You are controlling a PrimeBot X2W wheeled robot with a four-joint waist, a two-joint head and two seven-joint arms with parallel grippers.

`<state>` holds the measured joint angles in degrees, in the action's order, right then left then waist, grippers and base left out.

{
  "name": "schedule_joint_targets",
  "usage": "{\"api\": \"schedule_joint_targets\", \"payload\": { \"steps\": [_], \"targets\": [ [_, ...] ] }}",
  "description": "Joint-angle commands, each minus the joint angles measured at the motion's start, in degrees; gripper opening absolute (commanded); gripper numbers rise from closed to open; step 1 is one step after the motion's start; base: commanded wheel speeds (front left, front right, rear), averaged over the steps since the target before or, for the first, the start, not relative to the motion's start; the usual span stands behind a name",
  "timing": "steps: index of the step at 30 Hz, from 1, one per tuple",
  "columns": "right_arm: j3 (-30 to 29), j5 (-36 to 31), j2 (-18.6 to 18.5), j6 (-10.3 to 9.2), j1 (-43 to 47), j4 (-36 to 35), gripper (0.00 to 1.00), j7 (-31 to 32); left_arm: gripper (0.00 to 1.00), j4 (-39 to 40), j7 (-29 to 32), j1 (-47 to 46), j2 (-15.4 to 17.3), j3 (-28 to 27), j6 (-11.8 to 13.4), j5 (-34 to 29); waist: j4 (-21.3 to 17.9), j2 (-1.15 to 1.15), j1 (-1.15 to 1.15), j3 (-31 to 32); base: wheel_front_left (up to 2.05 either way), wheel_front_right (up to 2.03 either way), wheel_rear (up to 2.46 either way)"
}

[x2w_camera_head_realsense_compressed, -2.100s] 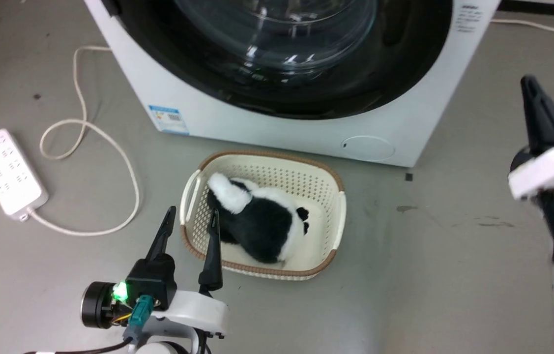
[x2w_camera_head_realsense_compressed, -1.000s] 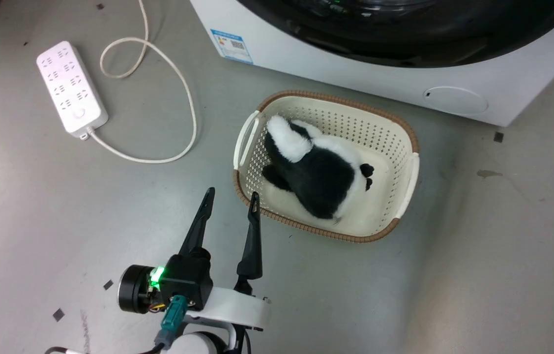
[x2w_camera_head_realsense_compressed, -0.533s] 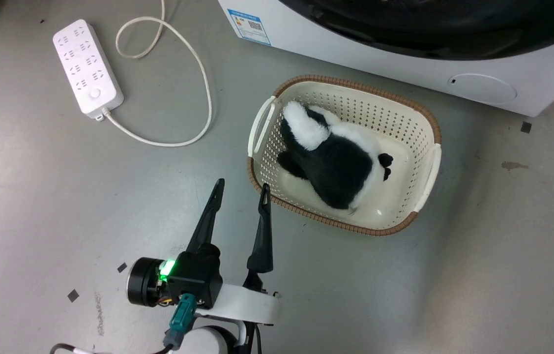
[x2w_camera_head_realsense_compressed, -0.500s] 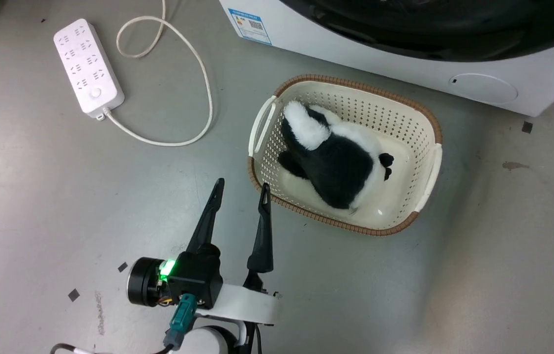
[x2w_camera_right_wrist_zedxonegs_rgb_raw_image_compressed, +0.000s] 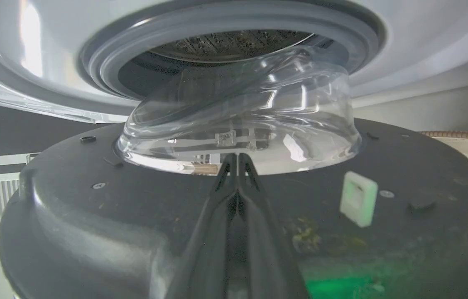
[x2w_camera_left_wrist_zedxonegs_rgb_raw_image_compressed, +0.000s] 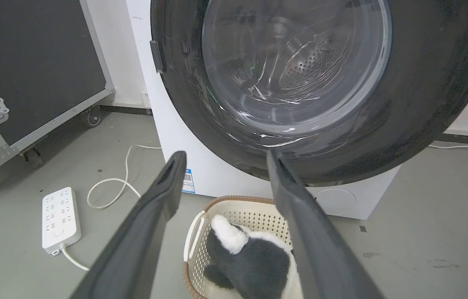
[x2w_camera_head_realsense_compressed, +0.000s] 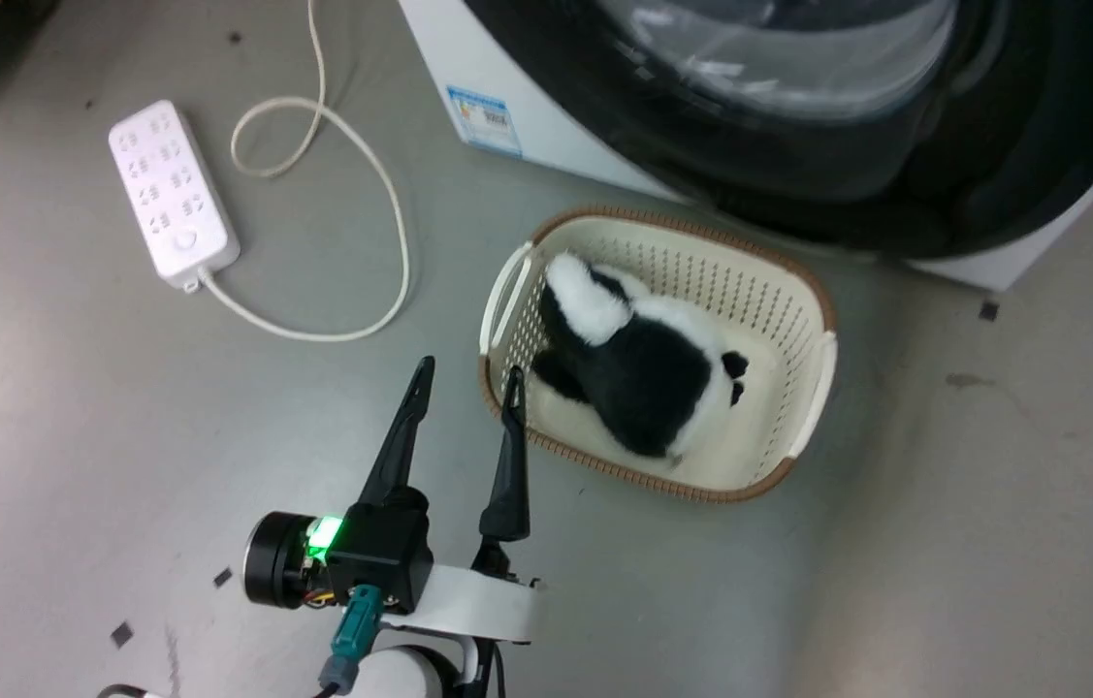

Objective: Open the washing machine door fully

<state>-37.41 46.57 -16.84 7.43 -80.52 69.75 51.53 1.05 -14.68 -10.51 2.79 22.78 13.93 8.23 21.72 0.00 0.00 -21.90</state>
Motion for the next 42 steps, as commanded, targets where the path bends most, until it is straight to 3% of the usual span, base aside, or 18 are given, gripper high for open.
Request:
{"api": "schedule_joint_targets", "payload": {
  "steps": [1, 12, 18, 24, 33, 38, 42],
  "targets": [
    [0.32, 0.52, 1.72, 0.06, 2.75, -0.40, 0.00, 0.89, 1.00, -0.38, -0.32, 0.82, 0.09, -0.61, -0.30, -0.30, -1.21, 0.00, 0.00, 3.02, 0.00, 0.00, 0.00],
    [2.17, 4.17, 11.88, 0.06, 19.14, -9.89, 0.00, 7.03, 1.00, -2.16, -0.32, 4.96, 0.09, -3.78, -3.10, -1.87, -4.00, 0.00, 0.00, 12.06, 0.00, 0.00, 0.00],
    [5.18, 9.74, 13.89, 0.06, 25.95, -14.81, 0.00, 11.39, 1.00, -2.86, -0.32, 7.09, 0.15, -5.38, -4.93, -2.75, -4.43, 0.00, 0.00, 15.06, 0.00, 0.00, 0.00],
    [17.77, 22.98, 13.94, 0.06, 30.42, -14.36, 0.00, 12.01, 1.00, -3.35, -0.32, 8.67, 0.18, -6.38, -6.61, -3.39, -3.93, 0.00, 0.00, 16.70, 0.00, 0.00, 0.00],
    [40.38, 41.80, 13.95, 0.06, 38.92, -20.17, 0.00, 4.92, 1.00, -4.24, -0.32, 10.09, 0.14, -6.65, -7.74, -3.11, -3.05, 0.00, 0.00, 17.28, 0.00, 0.00, 0.00],
    [49.32, 48.49, 13.95, 0.06, 41.52, -23.51, 0.00, 0.29, 1.00, -4.71, -0.32, 10.19, 0.12, -6.74, -7.97, -2.92, -2.61, 0.00, 0.00, 17.41, 0.00, 0.00, 0.00],
    [53.08, 50.50, 13.95, 0.06, 42.21, -25.35, 0.00, -3.38, 1.00, -4.86, -0.32, 10.26, 0.11, -6.94, -7.89, -2.85, -2.64, 0.00, 0.00, 17.58, 0.00, 0.00, 0.00]
  ]
}}
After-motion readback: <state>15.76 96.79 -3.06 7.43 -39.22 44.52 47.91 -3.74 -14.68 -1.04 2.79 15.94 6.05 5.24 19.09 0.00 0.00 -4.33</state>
